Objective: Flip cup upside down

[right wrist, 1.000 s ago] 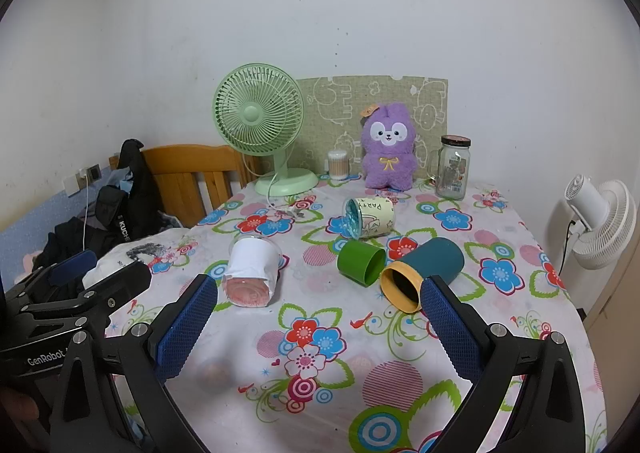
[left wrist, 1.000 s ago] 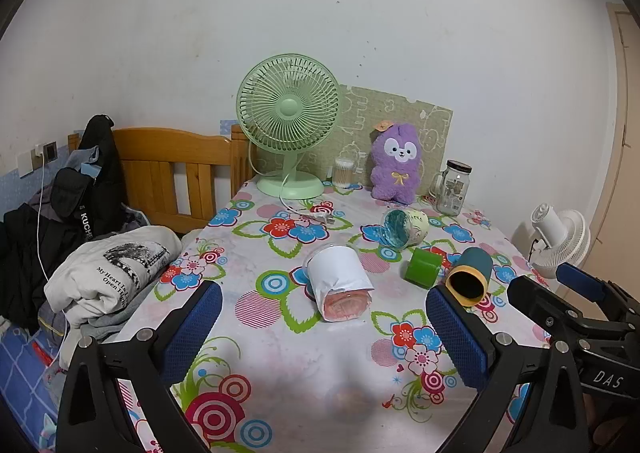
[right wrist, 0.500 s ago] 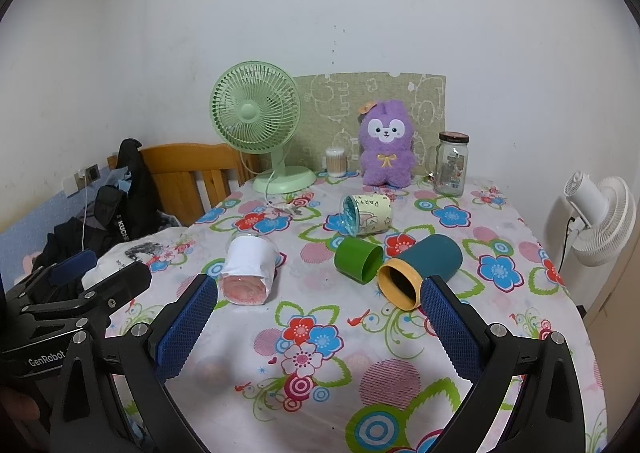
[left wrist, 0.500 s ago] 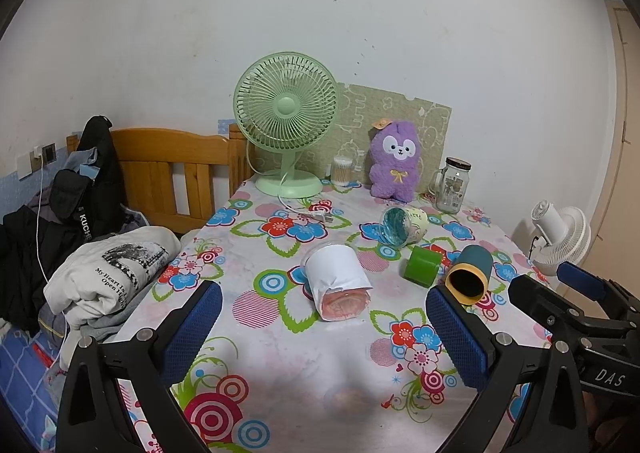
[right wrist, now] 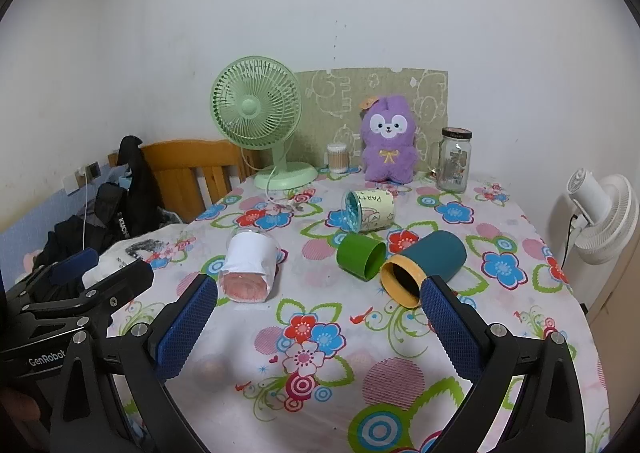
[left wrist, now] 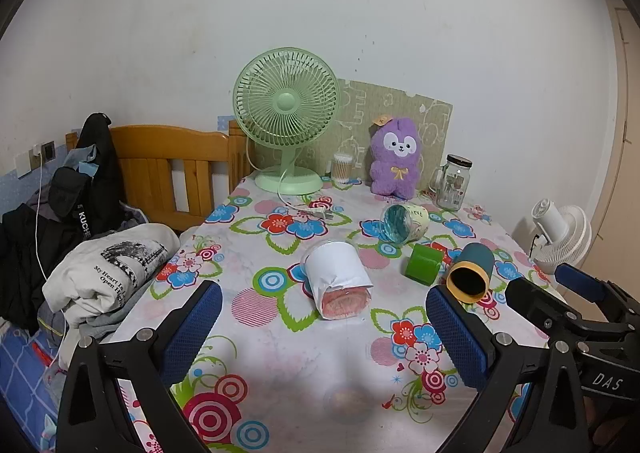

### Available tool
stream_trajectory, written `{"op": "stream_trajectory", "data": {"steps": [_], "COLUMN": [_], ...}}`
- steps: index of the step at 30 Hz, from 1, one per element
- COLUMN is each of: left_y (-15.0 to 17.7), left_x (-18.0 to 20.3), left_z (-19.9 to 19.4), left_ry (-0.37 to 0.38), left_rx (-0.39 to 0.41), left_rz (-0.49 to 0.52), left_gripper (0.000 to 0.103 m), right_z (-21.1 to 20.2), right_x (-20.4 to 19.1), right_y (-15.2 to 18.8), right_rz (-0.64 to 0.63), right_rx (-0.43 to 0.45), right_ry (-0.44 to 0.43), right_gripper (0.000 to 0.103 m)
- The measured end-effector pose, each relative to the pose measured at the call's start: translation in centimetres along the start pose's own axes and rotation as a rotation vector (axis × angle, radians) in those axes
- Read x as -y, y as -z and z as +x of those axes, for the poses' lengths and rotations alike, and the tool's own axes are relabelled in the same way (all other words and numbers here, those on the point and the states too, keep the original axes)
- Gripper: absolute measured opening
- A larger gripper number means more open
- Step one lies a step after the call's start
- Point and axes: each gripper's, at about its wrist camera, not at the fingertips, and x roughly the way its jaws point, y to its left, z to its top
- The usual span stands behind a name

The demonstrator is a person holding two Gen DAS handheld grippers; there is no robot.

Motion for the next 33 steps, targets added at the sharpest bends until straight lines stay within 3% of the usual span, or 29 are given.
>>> {"op": "stream_trajectory", "data": {"steps": [20, 33], "left_y": [0.1, -2.4], "left_x": [0.2, 1.7], "left_z": [1.4, 4.8], "left_ry": [-0.002, 0.046], "left_rx": [-0.035, -0.105], "left_rz": [0.004, 0.053], "left_gripper": [0.103, 0.103], "right_z": [1.2, 4.0], "right_x": [1.4, 7.2], "right_y": [-0.5, -2.9], "right_rz": [0.041, 0.181], "right_rx": [-0.029, -0.131], "right_ry": [0.023, 0.189], "right_gripper": [0.102, 0.102]}}
